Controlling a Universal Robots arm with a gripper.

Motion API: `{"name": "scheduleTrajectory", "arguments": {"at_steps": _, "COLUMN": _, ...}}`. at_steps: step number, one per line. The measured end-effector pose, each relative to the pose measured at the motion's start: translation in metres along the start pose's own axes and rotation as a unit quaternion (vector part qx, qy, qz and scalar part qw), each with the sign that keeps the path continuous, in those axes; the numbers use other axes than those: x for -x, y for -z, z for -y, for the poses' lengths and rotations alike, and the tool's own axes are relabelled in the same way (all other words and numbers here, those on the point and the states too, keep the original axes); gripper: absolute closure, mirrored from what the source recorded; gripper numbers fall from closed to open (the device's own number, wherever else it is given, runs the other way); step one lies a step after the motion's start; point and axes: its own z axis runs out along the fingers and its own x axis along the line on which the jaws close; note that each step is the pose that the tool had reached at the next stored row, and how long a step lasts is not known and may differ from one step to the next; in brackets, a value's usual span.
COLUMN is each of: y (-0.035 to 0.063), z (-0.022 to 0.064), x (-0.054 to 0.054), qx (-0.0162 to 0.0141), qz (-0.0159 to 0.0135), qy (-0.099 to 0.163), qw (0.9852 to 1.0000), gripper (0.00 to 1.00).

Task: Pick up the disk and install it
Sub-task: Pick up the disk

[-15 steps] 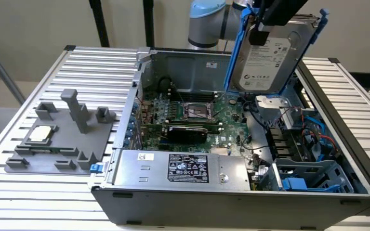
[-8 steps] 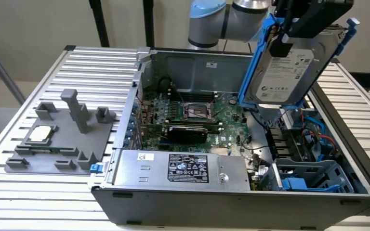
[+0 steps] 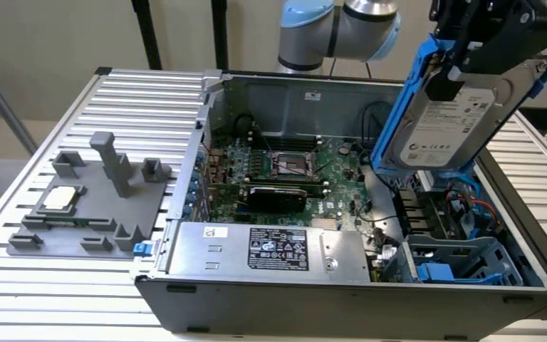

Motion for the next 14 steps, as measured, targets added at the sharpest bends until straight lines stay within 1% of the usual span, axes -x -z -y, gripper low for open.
{"name": "scheduleTrajectory", "arguments": {"at_steps": 8, "y": 0.0027, "z": 0.0164, "x": -0.026, "qx": 0.0, "qz": 0.0, "qy": 0.0, "qw": 1.0, "gripper": 1.0}}
{"name": "scheduleTrajectory", "arguments": {"at_steps": 14, "y": 0.0037, "z": 0.0258, "x": -0.051, "qx": 0.0, "qz": 0.0, "qy": 0.0, "qw": 1.0, "gripper": 1.0}}
